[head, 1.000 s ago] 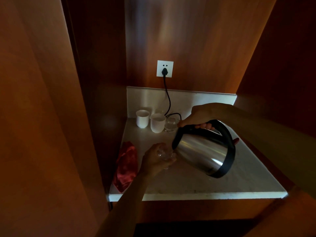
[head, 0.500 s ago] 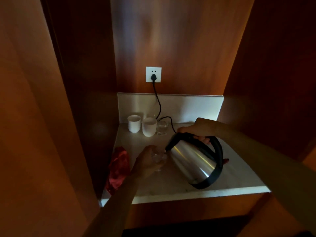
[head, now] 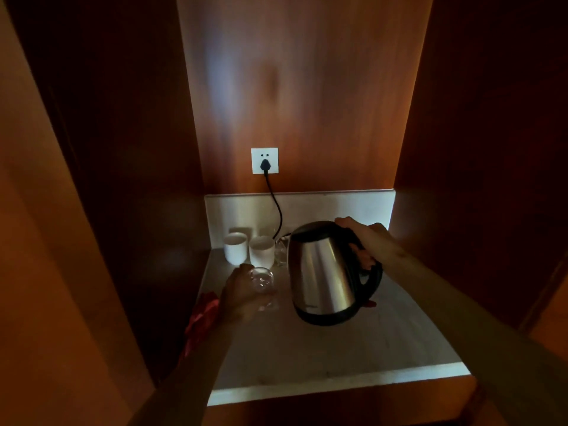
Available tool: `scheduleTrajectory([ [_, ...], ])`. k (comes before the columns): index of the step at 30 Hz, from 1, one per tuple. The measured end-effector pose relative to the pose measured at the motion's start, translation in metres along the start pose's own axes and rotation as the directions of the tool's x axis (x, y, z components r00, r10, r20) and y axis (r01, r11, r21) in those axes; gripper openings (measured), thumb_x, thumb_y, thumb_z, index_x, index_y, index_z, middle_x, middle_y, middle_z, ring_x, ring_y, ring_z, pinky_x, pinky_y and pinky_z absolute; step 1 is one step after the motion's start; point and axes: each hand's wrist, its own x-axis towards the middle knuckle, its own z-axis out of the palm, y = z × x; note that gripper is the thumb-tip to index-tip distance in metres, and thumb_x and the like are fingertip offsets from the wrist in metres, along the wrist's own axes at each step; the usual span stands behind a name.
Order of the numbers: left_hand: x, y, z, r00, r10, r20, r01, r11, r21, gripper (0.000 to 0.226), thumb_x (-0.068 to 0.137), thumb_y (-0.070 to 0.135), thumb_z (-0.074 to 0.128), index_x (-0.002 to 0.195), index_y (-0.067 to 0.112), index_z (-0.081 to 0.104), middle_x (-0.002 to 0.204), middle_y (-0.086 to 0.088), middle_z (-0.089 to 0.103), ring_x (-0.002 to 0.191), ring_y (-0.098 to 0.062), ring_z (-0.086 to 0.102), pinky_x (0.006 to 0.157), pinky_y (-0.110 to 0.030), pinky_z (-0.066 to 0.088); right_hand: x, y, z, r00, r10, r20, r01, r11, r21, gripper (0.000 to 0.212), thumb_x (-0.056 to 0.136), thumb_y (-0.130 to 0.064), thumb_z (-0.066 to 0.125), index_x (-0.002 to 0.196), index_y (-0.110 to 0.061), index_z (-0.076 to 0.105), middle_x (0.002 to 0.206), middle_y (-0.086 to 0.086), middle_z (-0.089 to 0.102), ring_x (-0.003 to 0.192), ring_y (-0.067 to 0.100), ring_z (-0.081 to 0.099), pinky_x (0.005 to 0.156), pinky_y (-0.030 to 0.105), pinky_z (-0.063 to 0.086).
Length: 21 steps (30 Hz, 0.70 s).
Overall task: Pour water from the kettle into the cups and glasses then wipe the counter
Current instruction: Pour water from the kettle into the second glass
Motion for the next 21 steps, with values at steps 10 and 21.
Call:
scheduleTrajectory([
  [10, 0.078, -0.008, -0.038, 0.960, -0.178, -0.214, 0.208, 0.970, 0.127, 0.061, 0.058, 0.054, 0.074, 0.113, 0.029, 0.062, 0.108, 0.000, 0.073, 0.097, -0.027, 0.073, 0.078, -0.028, 0.055, 0.078, 0.000, 0.037, 0.994, -0.040, 0.105, 0.015, 0.973, 0.232, 0.054, 0.084, -0.054, 0.074, 0.054, -0.015, 0.050, 0.050, 0.005, 0.038, 0.039, 0.017, 0.030, 0.046, 0.029, 0.023],
  [21, 0.121, -0.011, -0.021, 0.922, -0.300, -0.243, 0.335, 0.935, 0.117, 0.046, 0.077, 0.041, 0.078, 0.118, 0.025, 0.066, 0.114, -0.007, 0.073, 0.108, -0.028, 0.069, 0.086, -0.028, 0.051, 0.151, -0.015, 0.057, 0.974, -0.123, 0.189, 0.075, 0.967, 0.242, 0.058, 0.088, -0.053, 0.069, 0.048, -0.015, 0.050, 0.046, 0.005, 0.036, 0.039, 0.017, 0.028, 0.047, 0.029, 0.023],
])
